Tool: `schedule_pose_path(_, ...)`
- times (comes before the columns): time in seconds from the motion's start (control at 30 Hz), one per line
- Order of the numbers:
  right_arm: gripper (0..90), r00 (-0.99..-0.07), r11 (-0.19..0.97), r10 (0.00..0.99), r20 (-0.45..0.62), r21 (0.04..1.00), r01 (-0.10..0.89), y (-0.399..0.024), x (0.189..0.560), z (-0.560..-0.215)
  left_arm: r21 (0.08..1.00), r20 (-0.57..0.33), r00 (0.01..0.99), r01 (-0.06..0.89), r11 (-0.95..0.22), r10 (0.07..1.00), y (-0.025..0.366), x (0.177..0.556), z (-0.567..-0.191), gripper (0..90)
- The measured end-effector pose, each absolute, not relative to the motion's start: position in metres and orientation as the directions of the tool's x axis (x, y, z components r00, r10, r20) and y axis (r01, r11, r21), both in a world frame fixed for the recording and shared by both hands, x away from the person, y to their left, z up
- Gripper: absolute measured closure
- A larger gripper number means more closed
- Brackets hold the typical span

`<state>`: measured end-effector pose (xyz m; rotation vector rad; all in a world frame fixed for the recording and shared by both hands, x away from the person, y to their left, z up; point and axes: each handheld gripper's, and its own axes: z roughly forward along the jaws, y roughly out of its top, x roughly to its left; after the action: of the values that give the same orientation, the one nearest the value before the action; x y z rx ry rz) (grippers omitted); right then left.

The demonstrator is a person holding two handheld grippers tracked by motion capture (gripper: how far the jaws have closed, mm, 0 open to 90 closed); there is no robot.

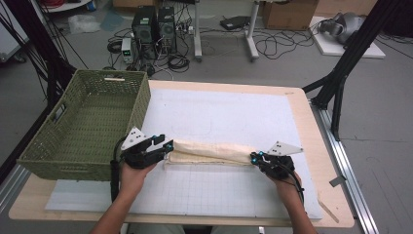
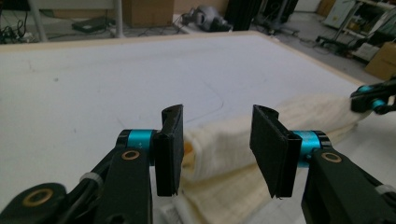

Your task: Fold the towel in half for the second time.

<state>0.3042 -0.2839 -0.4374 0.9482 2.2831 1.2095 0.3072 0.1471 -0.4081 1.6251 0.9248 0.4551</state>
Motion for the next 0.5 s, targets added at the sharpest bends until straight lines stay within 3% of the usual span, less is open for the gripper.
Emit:
schedule_pose_path(0.23, 85.1, -0.700, 0.410, 0.713, -0.030, 0.828, 0.382, -0.283, 0.304, -0.438, 0.940, -0.209, 0.618, 0.341, -0.019, 0.758, 0.140, 0.320, -0.406, 57.7)
schedule_pose_path(0.37, 85.1, -0.704, 0.422, 0.709, -0.042, 0.825, 0.376, -0.281, 0.303, -0.438, 0.927, -0.186, 0.628, 0.367, -0.076, 0.755, 0.130, 0.331, -0.411, 71.0)
schedule_pose_path(0.5, 85.0, -0.701, 0.421, 0.712, -0.039, 0.823, 0.382, -0.282, 0.303, -0.438, 0.885, -0.171, 0.628, 0.437, -0.162, 0.759, 0.121, 0.335, -0.426, 77.7)
